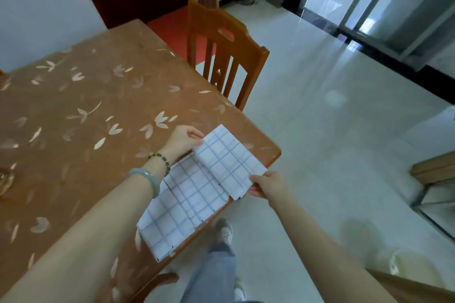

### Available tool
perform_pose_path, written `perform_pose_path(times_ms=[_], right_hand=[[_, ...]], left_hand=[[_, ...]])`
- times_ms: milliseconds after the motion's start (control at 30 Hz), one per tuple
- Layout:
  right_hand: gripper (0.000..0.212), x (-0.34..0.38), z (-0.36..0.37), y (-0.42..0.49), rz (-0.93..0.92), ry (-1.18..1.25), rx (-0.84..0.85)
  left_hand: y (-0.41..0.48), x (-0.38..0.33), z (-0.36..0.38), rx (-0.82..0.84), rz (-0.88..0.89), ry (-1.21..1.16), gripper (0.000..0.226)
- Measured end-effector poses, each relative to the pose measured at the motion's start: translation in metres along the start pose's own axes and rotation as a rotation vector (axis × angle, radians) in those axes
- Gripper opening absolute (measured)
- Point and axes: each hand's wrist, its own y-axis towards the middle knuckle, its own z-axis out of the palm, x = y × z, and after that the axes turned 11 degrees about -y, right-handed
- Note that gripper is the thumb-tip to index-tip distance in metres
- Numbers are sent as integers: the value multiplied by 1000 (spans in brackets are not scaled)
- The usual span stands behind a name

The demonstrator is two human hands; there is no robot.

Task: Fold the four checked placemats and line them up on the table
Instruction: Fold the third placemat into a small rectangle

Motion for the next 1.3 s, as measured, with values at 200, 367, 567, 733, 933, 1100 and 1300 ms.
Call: perform_pose_path(times_ms=[200,367,567,733,933,1100,1300], right_hand=[[17,2,12,35,173,-46,-12],[21,2,13,46,220,-89,-5],[33,6,8,44,197,-332,-28],[38,3,19,38,-584,-948,-536],[67,-25,45,49,-696,-1480,-150],[75,-18,46,47,-583,-1503,-24],[73,33,22,25,-607,-1054,33]], left_hand=[[50,9,11,119,-2,165,12],[64,20,16,128,-39,201,13],[60,23,15,163,-69,382,12],[44,35,31,98,392,981,69],[15,83,58,386,615,1120,71],[15,91,55,458,504,1161,72],[1,45,47,469,218,795,84]])
